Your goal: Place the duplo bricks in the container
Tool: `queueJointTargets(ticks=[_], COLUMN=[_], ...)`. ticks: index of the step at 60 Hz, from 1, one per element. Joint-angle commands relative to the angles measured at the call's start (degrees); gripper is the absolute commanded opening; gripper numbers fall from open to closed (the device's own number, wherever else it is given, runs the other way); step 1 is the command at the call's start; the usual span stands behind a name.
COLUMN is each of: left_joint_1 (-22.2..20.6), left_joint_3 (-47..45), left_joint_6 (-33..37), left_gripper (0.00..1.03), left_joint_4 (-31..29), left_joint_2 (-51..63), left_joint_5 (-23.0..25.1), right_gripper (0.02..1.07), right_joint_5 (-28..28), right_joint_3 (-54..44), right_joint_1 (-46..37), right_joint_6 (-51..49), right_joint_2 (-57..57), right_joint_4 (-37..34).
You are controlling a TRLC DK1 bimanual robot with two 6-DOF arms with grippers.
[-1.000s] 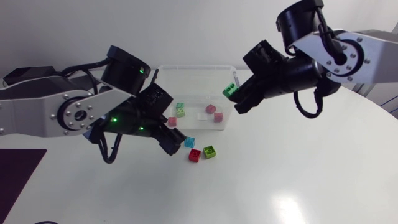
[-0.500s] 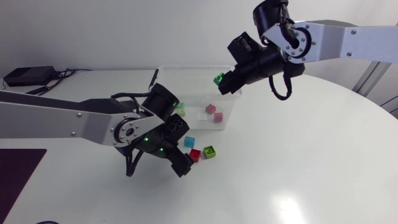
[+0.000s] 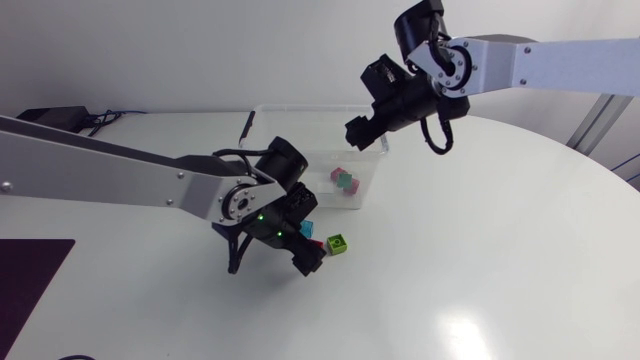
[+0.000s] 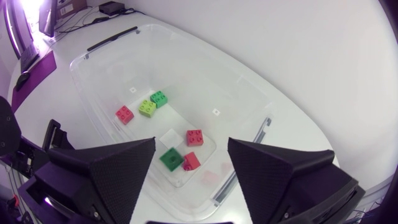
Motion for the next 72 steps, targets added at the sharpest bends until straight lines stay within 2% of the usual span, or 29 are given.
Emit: queueJointTargets(ticks=[1,28,42,64,72], left_joint_1=[-0.17,-0.26,-0.52,-1.05,-0.7], left_joint_3=[2.75,7.67,9.96,12.86,13.91], left_joint_6=[-1.61,-3.11,-4.86,-6.8,-7.15], left_gripper=[0.96,0.94,0.93,0.91,0.87], left_joint_4=[0.17,0.17,-2.02,-8.53,-9.76], left_joint_2=[2.63,7.9,9.13,10.62,11.24], left_joint_5=[-0.5,-1.99,-2.87,-2.52,-1.11], right_gripper=[1.02,1.02,1.02,1.02,1.02], right_joint_5=[0.37,-1.3,-2.09,-2.62,-2.71], right_joint_3=[-2.9,-24.69,-34.45,-41.66,-43.33], right_joint_1=[-0.62,0.61,0.78,0.08,0.08], right_joint_6=[1.39,0.6,0.6,0.6,0.6], right_joint_2=[-2.87,-25.19,-34.07,-38.46,-39.61], right_joint_4=[-0.16,0.89,0.54,1.25,1.25])
